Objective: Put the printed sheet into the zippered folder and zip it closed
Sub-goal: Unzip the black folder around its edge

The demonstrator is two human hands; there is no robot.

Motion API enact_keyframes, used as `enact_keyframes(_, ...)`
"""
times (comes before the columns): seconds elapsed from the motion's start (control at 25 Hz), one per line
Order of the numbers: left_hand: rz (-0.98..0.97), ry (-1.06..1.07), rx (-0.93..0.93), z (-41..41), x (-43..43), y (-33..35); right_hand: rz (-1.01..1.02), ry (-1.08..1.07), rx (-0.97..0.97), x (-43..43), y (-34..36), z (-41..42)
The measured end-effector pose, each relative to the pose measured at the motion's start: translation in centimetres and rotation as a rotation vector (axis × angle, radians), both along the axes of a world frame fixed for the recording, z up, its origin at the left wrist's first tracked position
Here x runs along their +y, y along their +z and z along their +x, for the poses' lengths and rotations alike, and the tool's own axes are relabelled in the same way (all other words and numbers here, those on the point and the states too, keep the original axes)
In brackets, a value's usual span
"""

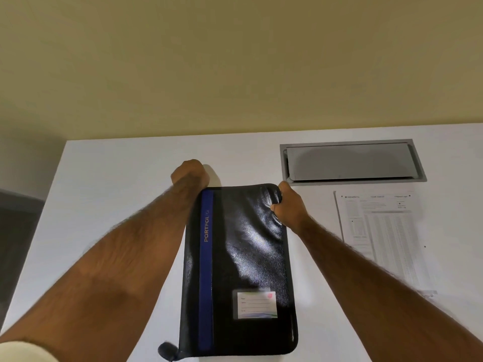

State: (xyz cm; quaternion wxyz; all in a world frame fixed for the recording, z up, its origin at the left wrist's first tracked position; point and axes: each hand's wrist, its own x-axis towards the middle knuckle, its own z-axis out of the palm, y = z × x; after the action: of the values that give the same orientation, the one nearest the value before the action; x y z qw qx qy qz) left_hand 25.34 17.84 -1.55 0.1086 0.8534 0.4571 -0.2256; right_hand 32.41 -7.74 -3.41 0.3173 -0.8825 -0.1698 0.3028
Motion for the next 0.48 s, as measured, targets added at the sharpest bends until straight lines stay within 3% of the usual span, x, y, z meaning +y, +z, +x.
enact_keyframes(0.32,-0.048,-0.260,0.114,-0.7,1.4,-0.4,-0.007,0.015,-0.019,-0.2,-0.2,0.1)
enact_keyframes(0.48,-0.078,-0.279,0.180,-0.7,1.5,-0.3,-0.010,0.024,-0.040,0.2,-0.2,-0.1)
